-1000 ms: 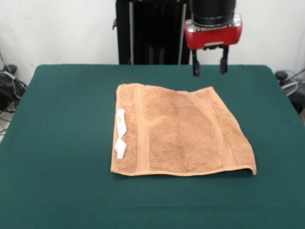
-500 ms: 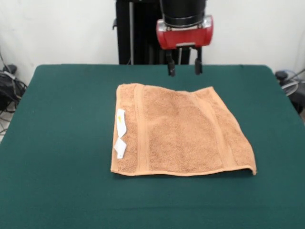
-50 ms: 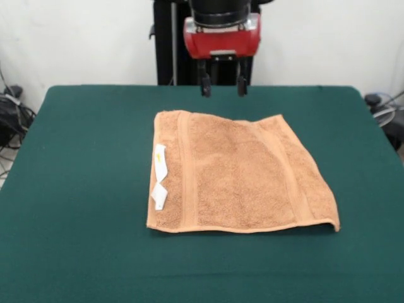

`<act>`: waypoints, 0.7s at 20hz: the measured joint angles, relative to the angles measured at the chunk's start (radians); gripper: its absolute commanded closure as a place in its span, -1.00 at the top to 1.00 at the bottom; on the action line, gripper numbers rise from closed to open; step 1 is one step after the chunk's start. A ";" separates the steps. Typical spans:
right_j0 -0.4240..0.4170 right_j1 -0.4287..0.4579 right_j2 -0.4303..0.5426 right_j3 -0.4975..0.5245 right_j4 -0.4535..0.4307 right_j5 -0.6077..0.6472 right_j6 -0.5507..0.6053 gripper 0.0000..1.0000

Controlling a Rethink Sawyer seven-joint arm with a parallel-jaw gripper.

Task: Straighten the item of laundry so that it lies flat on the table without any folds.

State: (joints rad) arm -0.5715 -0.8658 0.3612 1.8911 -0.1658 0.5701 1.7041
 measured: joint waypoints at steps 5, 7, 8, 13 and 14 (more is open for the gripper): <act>-0.021 -0.055 0.004 -0.006 0.000 0.026 0.000 1.00; -0.037 -0.079 0.006 -0.006 0.001 0.036 0.000 1.00; -0.046 -0.089 0.007 -0.006 0.002 0.039 0.000 1.00; -0.082 -0.124 0.007 -0.010 0.002 0.042 0.000 1.00; -0.089 -0.131 0.007 -0.016 0.002 0.042 0.000 1.00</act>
State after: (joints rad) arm -0.6602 -0.9966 0.3685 1.8747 -0.1640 0.6116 1.7041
